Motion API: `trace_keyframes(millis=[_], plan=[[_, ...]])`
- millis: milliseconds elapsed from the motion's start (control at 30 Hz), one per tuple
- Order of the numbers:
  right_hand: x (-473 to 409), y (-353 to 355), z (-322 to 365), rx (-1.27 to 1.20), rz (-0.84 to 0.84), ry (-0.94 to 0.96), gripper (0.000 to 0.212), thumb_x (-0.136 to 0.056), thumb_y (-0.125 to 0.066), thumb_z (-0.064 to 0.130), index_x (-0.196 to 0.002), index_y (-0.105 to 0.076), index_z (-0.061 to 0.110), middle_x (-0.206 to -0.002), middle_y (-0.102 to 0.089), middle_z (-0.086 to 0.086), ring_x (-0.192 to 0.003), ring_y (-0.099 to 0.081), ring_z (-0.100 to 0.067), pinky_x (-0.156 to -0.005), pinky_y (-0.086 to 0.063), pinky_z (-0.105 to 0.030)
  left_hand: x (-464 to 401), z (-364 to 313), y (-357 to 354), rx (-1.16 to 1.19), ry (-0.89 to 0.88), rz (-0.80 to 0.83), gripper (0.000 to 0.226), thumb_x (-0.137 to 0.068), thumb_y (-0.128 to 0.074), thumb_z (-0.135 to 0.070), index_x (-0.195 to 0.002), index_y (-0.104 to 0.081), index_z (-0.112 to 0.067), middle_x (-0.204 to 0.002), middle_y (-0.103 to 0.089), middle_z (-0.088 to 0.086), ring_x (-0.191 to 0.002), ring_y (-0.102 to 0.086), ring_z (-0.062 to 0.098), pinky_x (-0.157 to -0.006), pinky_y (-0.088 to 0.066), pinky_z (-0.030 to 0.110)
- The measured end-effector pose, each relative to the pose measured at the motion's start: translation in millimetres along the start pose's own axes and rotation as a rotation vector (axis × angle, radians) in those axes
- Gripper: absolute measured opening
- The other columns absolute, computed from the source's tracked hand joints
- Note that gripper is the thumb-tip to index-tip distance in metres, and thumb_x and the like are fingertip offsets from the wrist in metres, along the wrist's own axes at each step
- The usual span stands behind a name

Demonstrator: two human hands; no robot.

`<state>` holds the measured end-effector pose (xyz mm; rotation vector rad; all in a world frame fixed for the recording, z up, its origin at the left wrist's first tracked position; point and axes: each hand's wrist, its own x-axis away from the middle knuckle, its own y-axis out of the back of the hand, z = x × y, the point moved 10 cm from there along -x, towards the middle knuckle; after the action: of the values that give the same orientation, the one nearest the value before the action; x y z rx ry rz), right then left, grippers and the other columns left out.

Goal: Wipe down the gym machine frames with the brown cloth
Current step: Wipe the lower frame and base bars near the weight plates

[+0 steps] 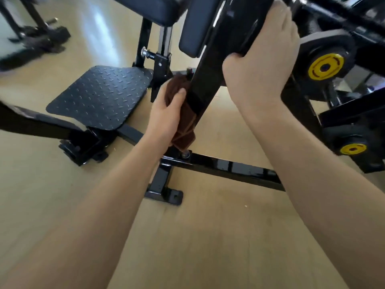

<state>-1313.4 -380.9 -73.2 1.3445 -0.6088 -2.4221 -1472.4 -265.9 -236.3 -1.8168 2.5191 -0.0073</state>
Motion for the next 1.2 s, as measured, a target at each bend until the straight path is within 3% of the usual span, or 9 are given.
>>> trace_keyframes(millis=[200,333,400,500,567,633,767,900,1200], plan=[[37,11,10,-0.280,0.068,0.113,0.080,-0.076,-0.059,-0.006,-0.151,-0.031,-0.010,-0.155,-0.034,-0.027,-0.150,-0.030,-0.040,-0.123,-0.026,-0.050,-18,-88,-30,0.077,-0.252,-0.022,0.033,-0.095,-0.064,-0.039,-0.126,-0.062,-0.029,-0.124,-0.071,0.002,-0.117,-0.067,0.020,-0.104,-0.052,0.045],[76,25,27,-0.430,0.044,0.427,0.068,-0.073,-0.056,-0.012,-0.140,-0.049,-0.011,-0.139,-0.050,-0.027,-0.134,-0.046,-0.036,-0.113,-0.040,-0.046,-34,-60,-22,0.114,-0.191,-0.058,0.035,-0.091,-0.068,-0.039,-0.124,-0.066,-0.026,-0.115,-0.075,0.003,-0.109,-0.071,0.020,-0.097,-0.056,0.041],[111,1,29,-0.433,0.255,0.522,0.057,-0.075,-0.058,-0.003,-0.131,-0.059,0.000,-0.127,-0.059,-0.015,-0.118,-0.055,-0.025,-0.101,-0.048,-0.035,-35,-32,-11,0.093,-0.167,-0.070,0.028,-0.091,-0.068,-0.039,-0.118,-0.068,-0.033,-0.113,-0.076,-0.001,-0.108,-0.071,0.017,-0.097,-0.057,0.038],[128,-64,-28,-0.412,0.640,0.023,0.036,-0.087,-0.068,0.021,-0.120,-0.054,0.022,-0.113,-0.058,0.006,-0.098,-0.057,-0.010,-0.083,-0.052,-0.029,-33,26,10,-0.016,-0.071,-0.060,0.019,-0.092,-0.064,-0.044,-0.111,-0.066,-0.048,-0.113,-0.074,-0.007,-0.106,-0.071,0.013,-0.098,-0.057,0.041],[136,-106,-67,-0.482,0.822,-0.327,0.053,-0.089,-0.075,0.041,-0.132,-0.045,0.029,-0.119,-0.056,0.008,-0.101,-0.057,-0.003,-0.082,-0.051,-0.026,-28,72,25,-0.075,0.037,-0.028,0.021,-0.097,-0.060,-0.043,-0.117,-0.062,-0.048,-0.111,-0.073,-0.008,-0.100,-0.072,0.011,-0.091,-0.059,0.040],[137,-137,-68,-0.644,0.915,-0.436,0.077,-0.086,-0.071,0.061,-0.147,-0.034,0.033,-0.130,-0.052,0.009,-0.108,-0.052,0.003,-0.084,-0.045,-0.020,-25,100,35,-0.136,0.088,-0.021,0.030,-0.102,-0.056,-0.041,-0.131,-0.056,-0.039,-0.109,-0.071,-0.009,-0.094,-0.071,0.007,-0.083,-0.057,0.031],[132,-169,-47,-0.851,0.691,-0.452,0.074,-0.078,-0.072,0.067,-0.137,-0.041,0.035,-0.118,-0.059,0.023,-0.095,-0.055,0.023,-0.073,-0.045,-0.001,-38,103,38,-0.200,0.075,0.037,0.027,-0.104,-0.053,-0.036,-0.130,-0.056,-0.031,-0.111,-0.068,-0.007,-0.103,-0.067,0.013,-0.084,-0.054,0.030],[145,-185,-53,-0.776,0.495,-0.473,0.063,-0.085,-0.074,0.059,-0.135,-0.041,0.037,-0.105,-0.062,0.034,-0.102,-0.059,0.015,-0.082,-0.049,-0.010,-50,81,30,-0.176,-0.014,0.109,0.011,-0.104,-0.055,-0.036,-0.113,-0.061,-0.037,-0.108,-0.069,-0.006,-0.103,-0.067,0.012,-0.091,-0.056,0.033],[150,-185,-54,-0.715,0.332,-0.375,0.036,-0.094,-0.066,0.055,-0.117,-0.038,0.052,-0.101,-0.056,0.051,-0.102,-0.055,0.024,-0.079,-0.044,0.001,-50,112,35,-0.122,-0.057,0.157,0.020,-0.103,-0.055,-0.034,-0.121,-0.056,-0.042,-0.112,-0.068,-0.009,-0.098,-0.067,0.002,-0.082,-0.056,0.020]])
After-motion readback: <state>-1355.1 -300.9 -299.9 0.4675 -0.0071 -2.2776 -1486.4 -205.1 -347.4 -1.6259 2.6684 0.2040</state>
